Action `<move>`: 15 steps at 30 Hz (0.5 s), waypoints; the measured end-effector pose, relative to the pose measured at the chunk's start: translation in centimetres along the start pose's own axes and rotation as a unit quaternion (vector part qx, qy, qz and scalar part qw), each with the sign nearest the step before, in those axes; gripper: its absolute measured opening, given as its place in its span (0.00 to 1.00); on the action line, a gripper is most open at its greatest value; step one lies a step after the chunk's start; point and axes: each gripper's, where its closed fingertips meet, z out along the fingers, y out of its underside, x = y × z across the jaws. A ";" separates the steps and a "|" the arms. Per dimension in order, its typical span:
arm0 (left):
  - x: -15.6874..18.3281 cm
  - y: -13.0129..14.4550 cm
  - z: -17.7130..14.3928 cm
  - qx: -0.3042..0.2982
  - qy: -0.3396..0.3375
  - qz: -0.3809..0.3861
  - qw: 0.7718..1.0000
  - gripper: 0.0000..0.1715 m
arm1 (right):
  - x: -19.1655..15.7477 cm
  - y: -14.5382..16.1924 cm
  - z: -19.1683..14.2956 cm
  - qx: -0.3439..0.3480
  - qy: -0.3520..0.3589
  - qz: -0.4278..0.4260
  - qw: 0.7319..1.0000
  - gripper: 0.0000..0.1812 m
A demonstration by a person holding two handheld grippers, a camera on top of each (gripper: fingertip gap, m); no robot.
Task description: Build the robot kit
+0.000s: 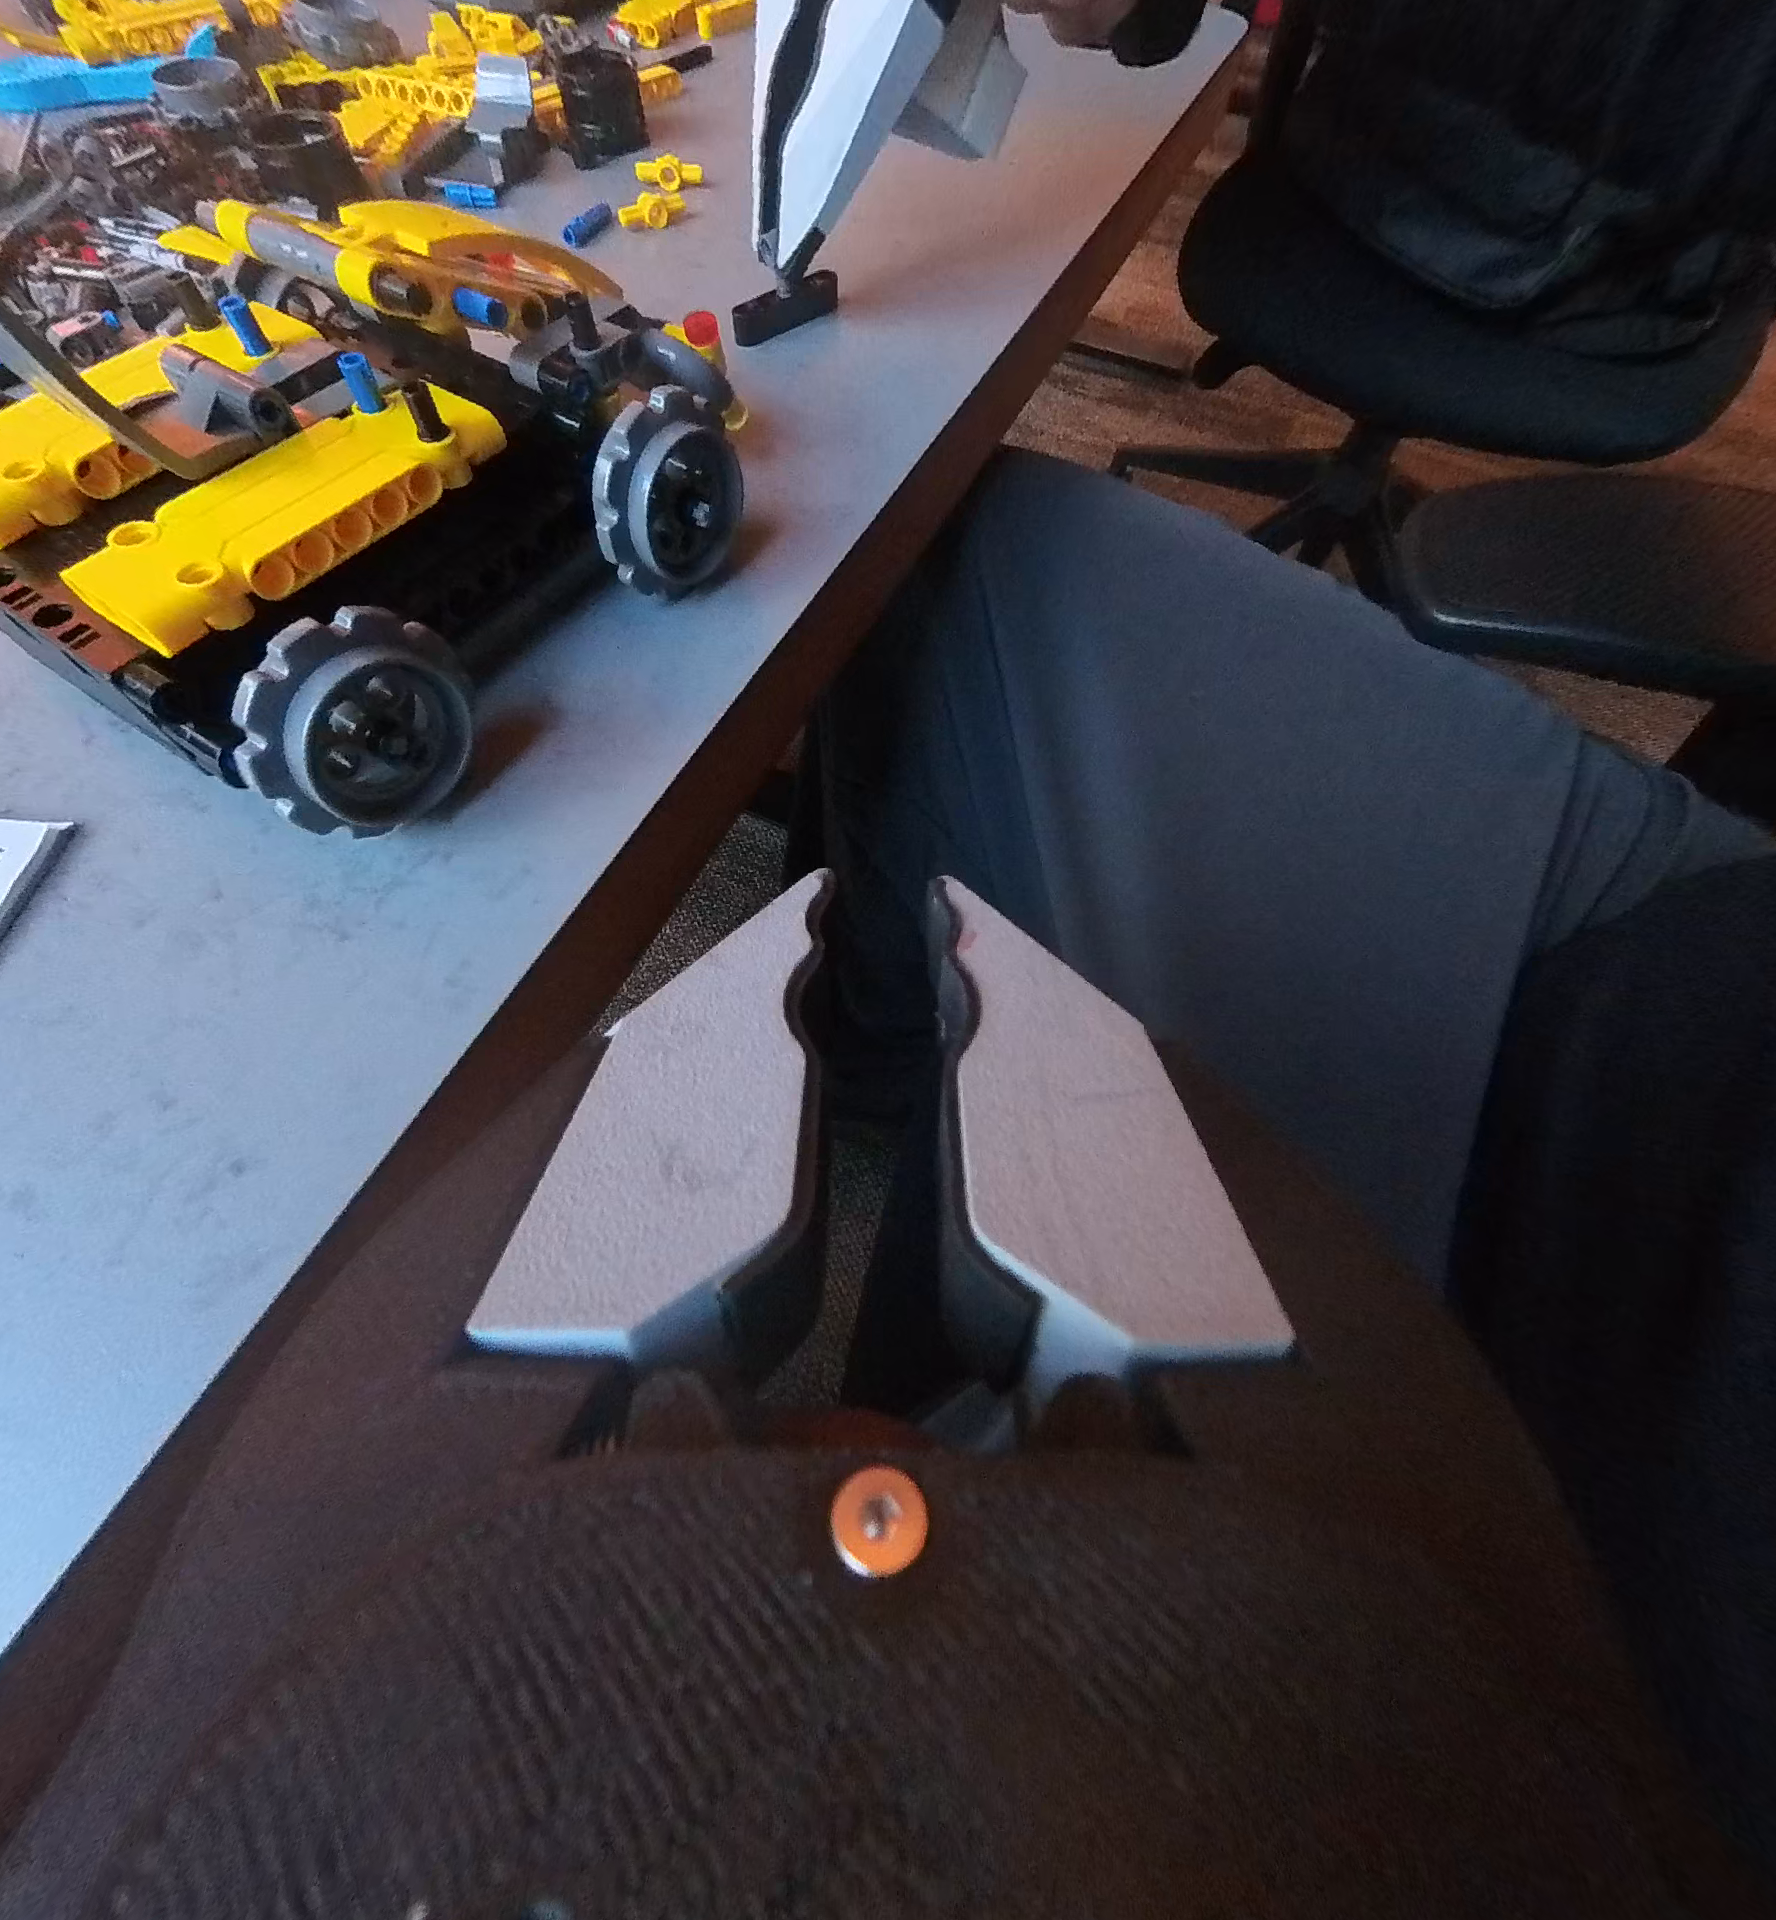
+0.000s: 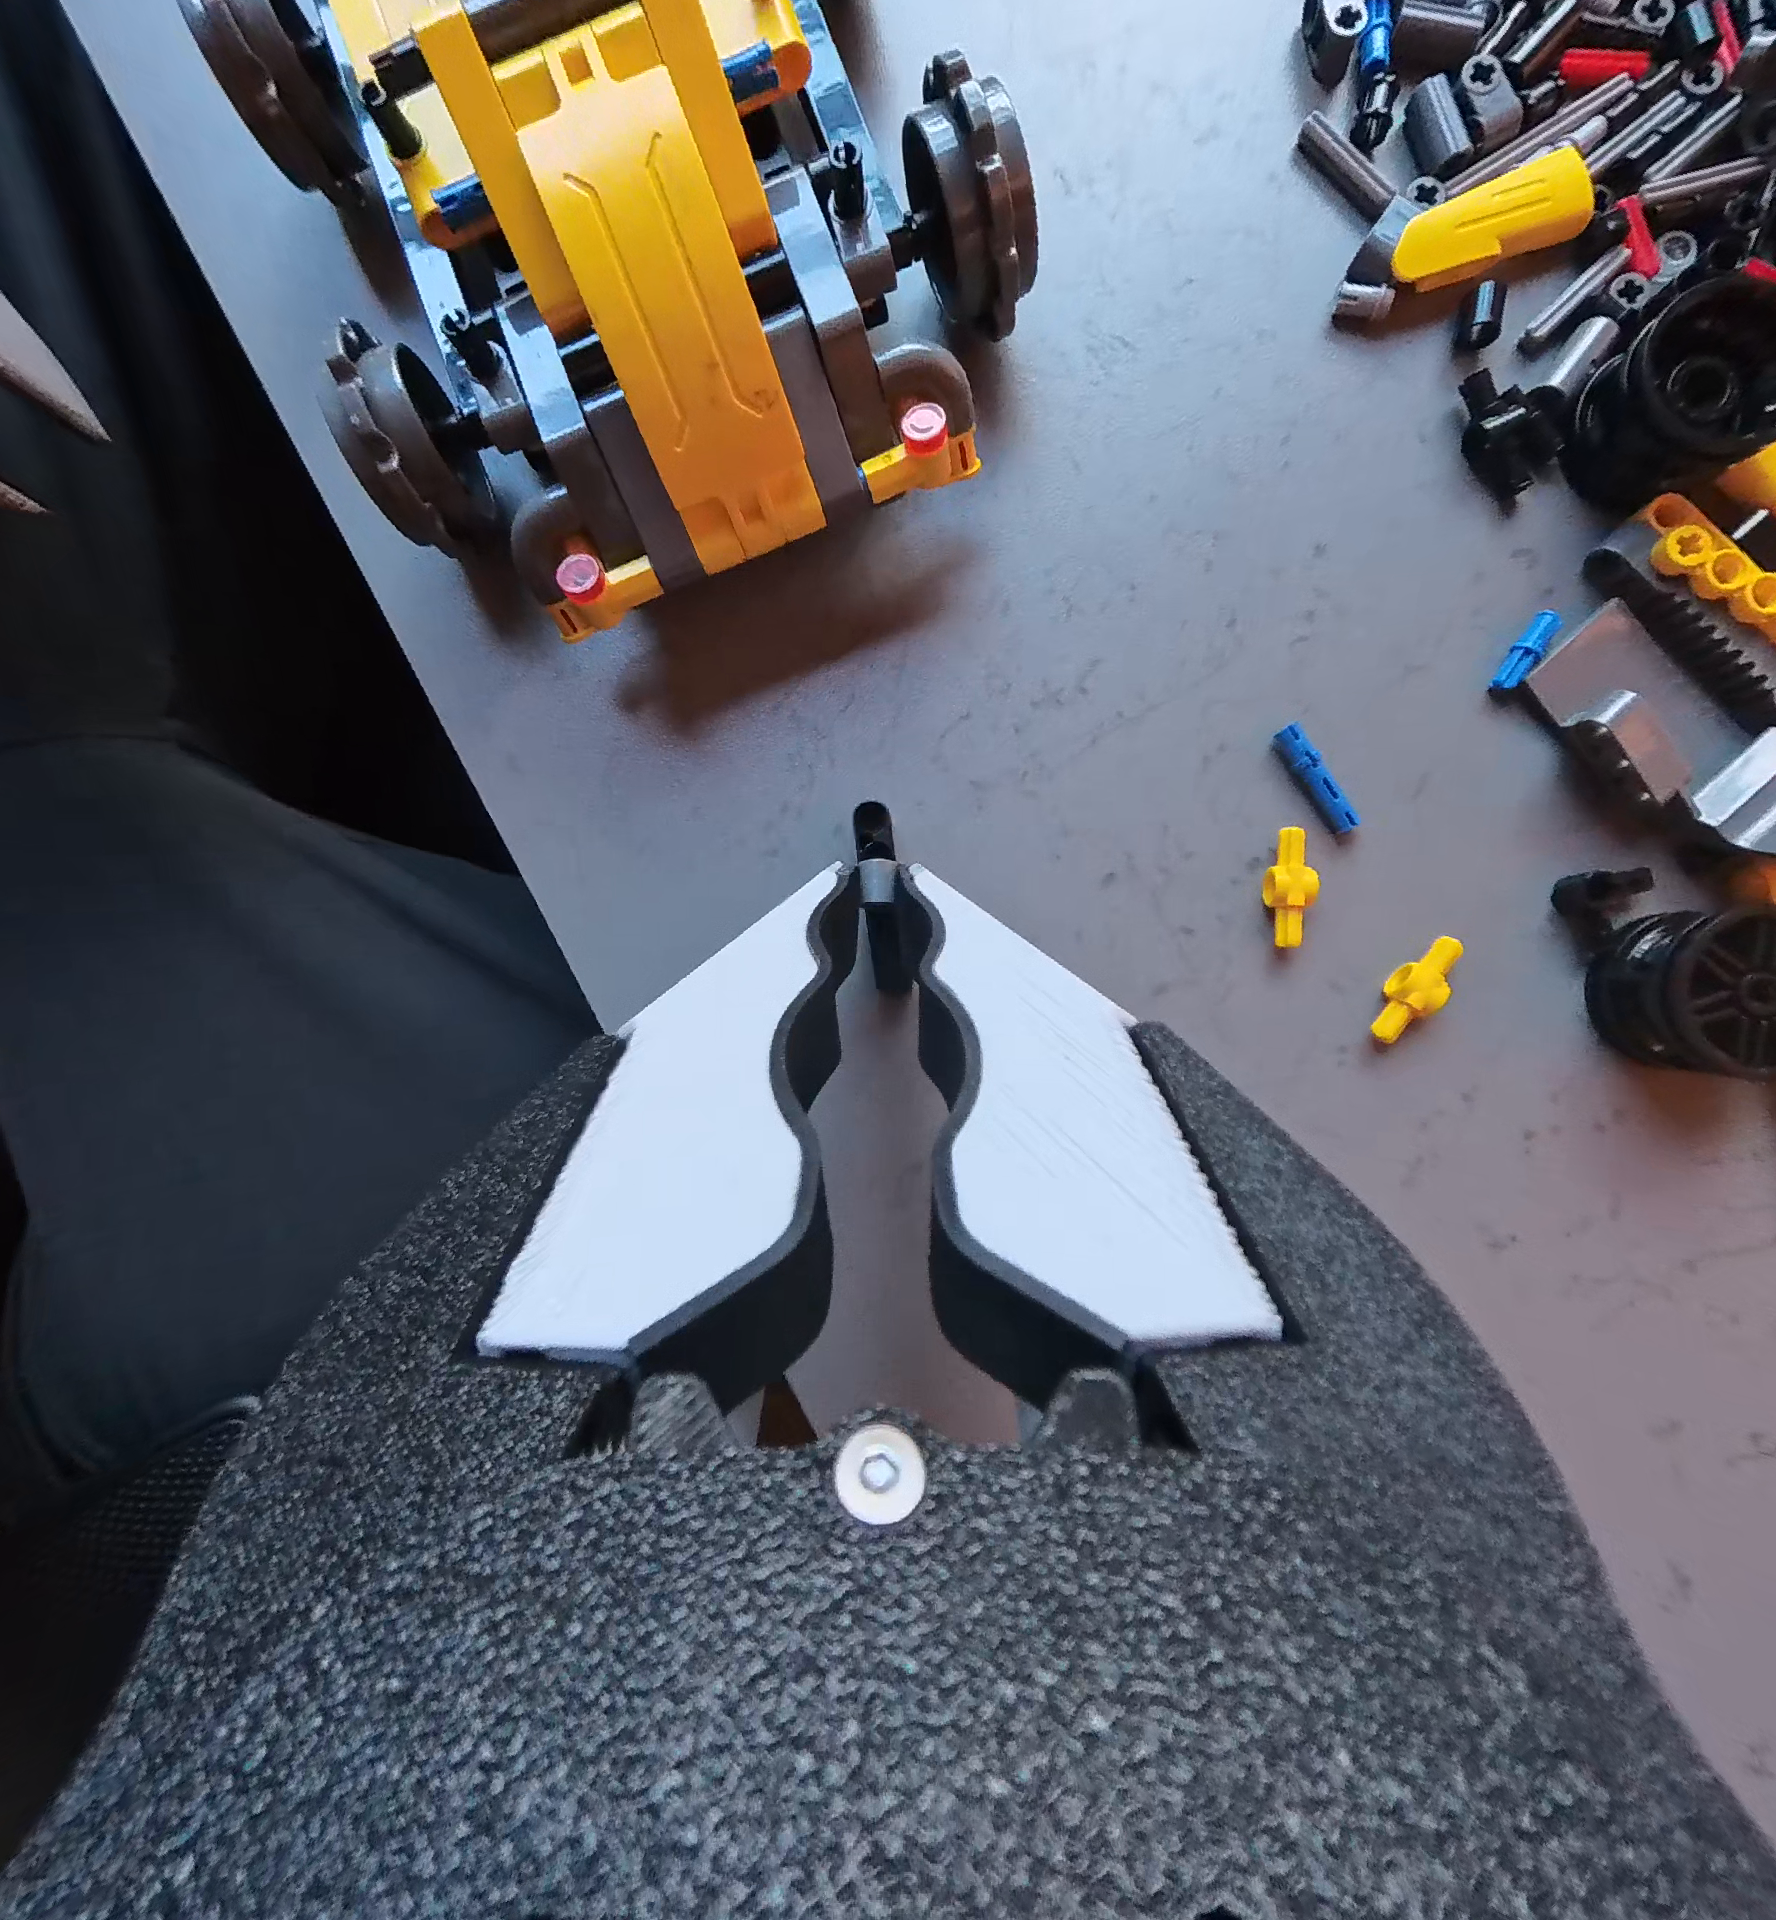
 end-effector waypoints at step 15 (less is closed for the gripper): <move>0.2 -0.2 -0.1 0.003 0.003 -0.001 1.000 0.08 | 0.1 0.0 0.2 -0.047 0.021 -0.026 0.998 0.04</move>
